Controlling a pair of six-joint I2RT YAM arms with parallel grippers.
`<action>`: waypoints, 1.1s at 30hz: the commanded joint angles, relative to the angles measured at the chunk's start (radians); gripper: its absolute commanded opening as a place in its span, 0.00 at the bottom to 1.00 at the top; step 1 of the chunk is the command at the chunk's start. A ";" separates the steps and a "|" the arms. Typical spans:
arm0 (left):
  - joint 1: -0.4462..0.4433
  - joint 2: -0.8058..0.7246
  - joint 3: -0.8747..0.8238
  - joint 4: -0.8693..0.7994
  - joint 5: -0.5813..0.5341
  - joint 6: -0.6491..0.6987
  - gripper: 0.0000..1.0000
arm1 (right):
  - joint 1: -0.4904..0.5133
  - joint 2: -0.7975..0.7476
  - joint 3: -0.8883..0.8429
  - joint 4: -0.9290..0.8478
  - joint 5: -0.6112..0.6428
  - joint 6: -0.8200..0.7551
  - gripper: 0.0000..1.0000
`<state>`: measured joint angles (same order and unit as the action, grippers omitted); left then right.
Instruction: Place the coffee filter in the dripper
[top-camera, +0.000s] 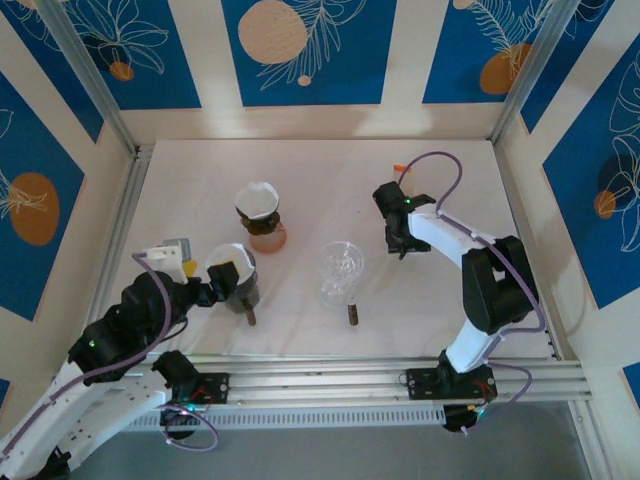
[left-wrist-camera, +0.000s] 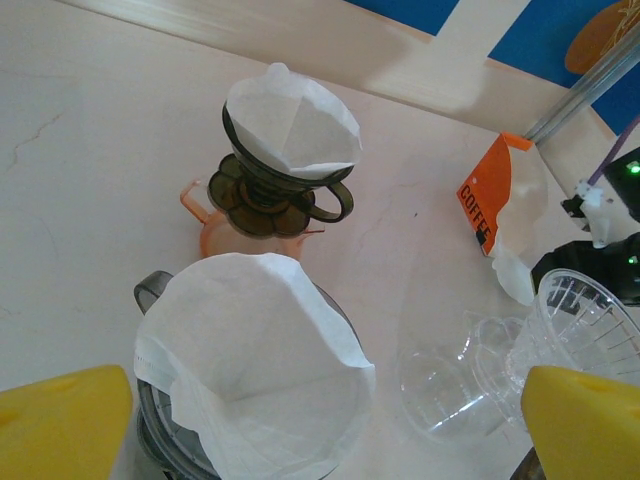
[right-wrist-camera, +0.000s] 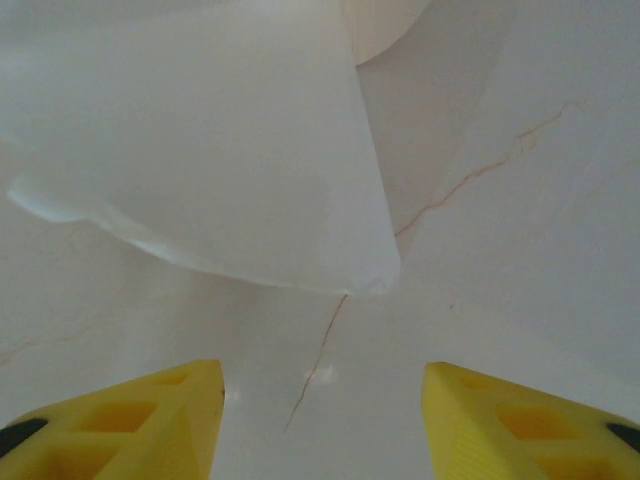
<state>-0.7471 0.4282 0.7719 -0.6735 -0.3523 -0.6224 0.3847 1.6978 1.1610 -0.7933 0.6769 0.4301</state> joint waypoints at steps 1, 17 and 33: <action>0.009 -0.004 -0.006 -0.003 -0.019 -0.002 1.00 | 0.000 0.048 0.019 0.030 0.079 -0.031 0.52; 0.009 0.010 -0.015 0.005 -0.017 -0.005 1.00 | -0.034 0.118 0.062 0.118 0.115 -0.091 0.12; 0.009 -0.001 -0.011 0.005 -0.001 -0.005 1.00 | 0.042 -0.259 0.042 -0.144 -0.123 0.040 0.00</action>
<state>-0.7471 0.4393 0.7635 -0.6731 -0.3519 -0.6224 0.4183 1.5150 1.1965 -0.8162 0.6590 0.4206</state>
